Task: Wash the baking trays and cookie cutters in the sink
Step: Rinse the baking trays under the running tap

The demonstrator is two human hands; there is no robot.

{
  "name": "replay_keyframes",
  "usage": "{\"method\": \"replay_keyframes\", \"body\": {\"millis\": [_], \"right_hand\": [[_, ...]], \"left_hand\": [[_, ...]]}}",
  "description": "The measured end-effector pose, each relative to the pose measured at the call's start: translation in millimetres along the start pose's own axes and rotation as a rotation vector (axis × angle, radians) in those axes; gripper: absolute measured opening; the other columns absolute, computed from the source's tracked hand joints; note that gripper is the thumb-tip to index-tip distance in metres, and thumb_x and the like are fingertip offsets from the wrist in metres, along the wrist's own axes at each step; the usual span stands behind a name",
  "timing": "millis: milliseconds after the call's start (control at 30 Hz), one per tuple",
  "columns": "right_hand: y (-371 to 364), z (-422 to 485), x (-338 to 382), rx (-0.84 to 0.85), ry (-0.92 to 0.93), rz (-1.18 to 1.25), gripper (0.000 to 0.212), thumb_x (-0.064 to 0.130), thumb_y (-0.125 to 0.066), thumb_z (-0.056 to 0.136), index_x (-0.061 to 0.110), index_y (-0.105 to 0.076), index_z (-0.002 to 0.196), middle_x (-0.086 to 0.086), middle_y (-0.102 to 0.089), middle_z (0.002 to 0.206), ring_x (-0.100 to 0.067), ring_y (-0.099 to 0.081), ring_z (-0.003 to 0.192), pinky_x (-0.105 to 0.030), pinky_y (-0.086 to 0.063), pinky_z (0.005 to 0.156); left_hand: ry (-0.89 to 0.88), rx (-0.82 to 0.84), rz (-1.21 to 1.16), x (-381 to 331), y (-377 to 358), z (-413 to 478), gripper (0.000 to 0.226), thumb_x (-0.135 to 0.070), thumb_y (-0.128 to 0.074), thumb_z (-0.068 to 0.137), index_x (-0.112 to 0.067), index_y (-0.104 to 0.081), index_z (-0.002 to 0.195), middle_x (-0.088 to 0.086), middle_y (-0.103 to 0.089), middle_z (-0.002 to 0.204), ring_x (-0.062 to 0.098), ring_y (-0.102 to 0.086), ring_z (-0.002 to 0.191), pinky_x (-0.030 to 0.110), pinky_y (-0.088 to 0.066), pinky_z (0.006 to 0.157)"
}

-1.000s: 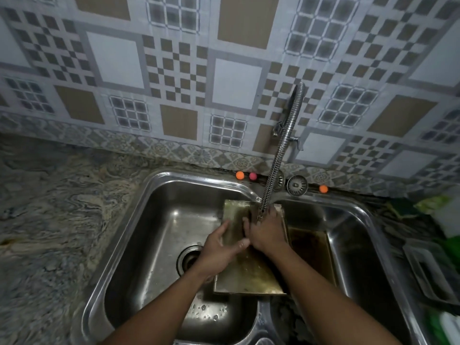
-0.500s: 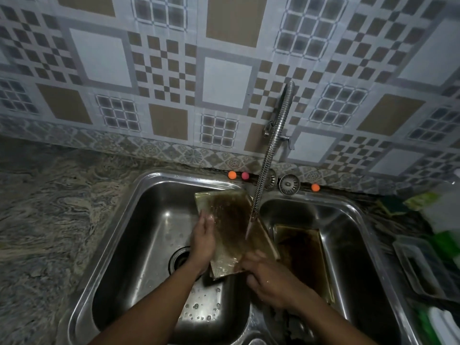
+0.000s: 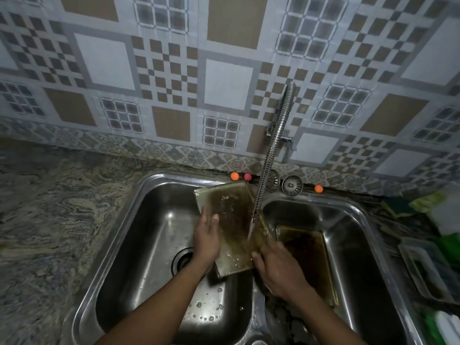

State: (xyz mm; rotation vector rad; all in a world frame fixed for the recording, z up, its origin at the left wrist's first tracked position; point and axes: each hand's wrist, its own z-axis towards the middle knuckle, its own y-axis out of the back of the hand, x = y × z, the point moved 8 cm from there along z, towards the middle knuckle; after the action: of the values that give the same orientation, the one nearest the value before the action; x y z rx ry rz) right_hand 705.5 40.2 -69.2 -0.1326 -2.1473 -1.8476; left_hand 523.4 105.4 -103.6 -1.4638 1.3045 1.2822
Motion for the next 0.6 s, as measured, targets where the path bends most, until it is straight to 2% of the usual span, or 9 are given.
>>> {"method": "replay_keyframes", "body": {"millis": [67, 133, 200, 267, 333, 400, 467, 533, 600], "right_hand": [[0, 13, -11, -0.041, -0.110, -0.013, 0.035, 0.047, -0.031, 0.100, 0.026, -0.045, 0.125, 0.000, -0.045, 0.126, -0.015, -0.042, 0.115, -0.033, -0.046, 0.093], [-5, 30, -9, -0.088, -0.172, -0.025, 0.040, 0.044, -0.036, 0.099, 0.019, -0.043, 0.130, -0.005, -0.042, 0.131, -0.020, -0.040, 0.121, -0.036, -0.044, 0.099], [-10, 46, 0, -0.114, -0.177, -0.039, 0.052, 0.043, -0.037, 0.098, 0.012, -0.038, 0.139, -0.015, -0.035, 0.142, -0.029, -0.034, 0.132, -0.041, -0.034, 0.111], [-14, 57, 10, -0.072, -0.165, -0.027, 0.060, 0.046, -0.031, 0.099, 0.013, -0.028, 0.149, -0.020, -0.023, 0.153, -0.034, -0.021, 0.143, -0.044, -0.022, 0.118], [-19, 55, 22, 0.006, -0.083, -0.007, 0.062, 0.049, -0.024, 0.101, 0.021, -0.015, 0.155, -0.015, -0.008, 0.161, -0.030, -0.003, 0.149, -0.045, -0.009, 0.122], [-24, 45, 32, 0.084, 0.065, 0.045, 0.058, 0.048, -0.025, 0.102, 0.028, -0.012, 0.155, 0.002, 0.000, 0.163, -0.019, 0.010, 0.149, -0.044, 0.000, 0.122], [-21, 40, 27, 0.076, 0.125, 0.102, 0.056, 0.047, -0.030, 0.102, 0.028, -0.021, 0.153, 0.007, -0.009, 0.163, -0.016, 0.000, 0.149, -0.041, -0.006, 0.123], [-11, 47, 13, -0.010, 0.056, 0.151, 0.056, 0.046, -0.036, 0.100, 0.023, -0.028, 0.150, 0.000, -0.023, 0.159, -0.019, -0.012, 0.149, -0.039, -0.016, 0.121], [-4, 61, 8, -0.059, -0.028, 0.127, 0.060, 0.046, -0.032, 0.100, 0.016, -0.025, 0.151, -0.007, -0.022, 0.159, -0.024, -0.016, 0.148, -0.040, -0.017, 0.121]], "left_hand": [[0.013, 0.010, 0.006, 4, -4, -3, 0.058, -0.033, -0.041, 0.104, -0.020, -0.019, 0.156, 0.004, -0.028, 0.160, 0.015, -0.028, 0.144, 0.020, -0.025, 0.105], [0.026, 0.016, 0.014, 5, -10, -7, 0.058, -0.033, -0.041, 0.104, -0.021, -0.019, 0.156, 0.004, -0.029, 0.159, 0.019, -0.031, 0.144, 0.020, -0.027, 0.103], [0.040, 0.013, -0.005, 6, -13, -9, 0.056, -0.032, -0.041, 0.104, -0.021, -0.021, 0.156, 0.004, -0.034, 0.157, 0.018, -0.035, 0.142, 0.019, -0.028, 0.102], [0.038, -0.015, -0.006, 5, -9, -10, 0.056, -0.031, -0.042, 0.104, -0.019, -0.024, 0.155, 0.005, -0.035, 0.156, 0.017, -0.036, 0.141, 0.018, -0.029, 0.102], [0.020, -0.039, -0.002, 4, -2, -7, 0.055, -0.029, -0.042, 0.104, -0.017, -0.024, 0.155, 0.005, -0.032, 0.158, 0.015, -0.031, 0.143, 0.017, -0.026, 0.104], [0.000, -0.053, -0.005, 2, 6, -4, 0.056, -0.030, -0.041, 0.105, -0.017, -0.022, 0.156, 0.004, -0.028, 0.160, 0.015, -0.027, 0.145, 0.018, -0.024, 0.107], [0.015, -0.037, -0.025, 4, 8, -4, 0.057, -0.032, -0.041, 0.104, -0.021, -0.019, 0.156, 0.003, -0.026, 0.160, 0.016, -0.027, 0.145, 0.020, -0.025, 0.106], [0.034, 0.011, -0.031, 8, 3, -7, 0.057, -0.032, -0.042, 0.104, -0.022, -0.020, 0.156, 0.002, -0.030, 0.158, 0.015, -0.031, 0.143, 0.019, -0.027, 0.103], [0.041, 0.068, -0.033, 11, -6, -12, 0.055, -0.029, -0.042, 0.104, -0.020, -0.023, 0.155, -0.001, -0.035, 0.154, 0.009, -0.034, 0.137, 0.011, -0.031, 0.097]]}}
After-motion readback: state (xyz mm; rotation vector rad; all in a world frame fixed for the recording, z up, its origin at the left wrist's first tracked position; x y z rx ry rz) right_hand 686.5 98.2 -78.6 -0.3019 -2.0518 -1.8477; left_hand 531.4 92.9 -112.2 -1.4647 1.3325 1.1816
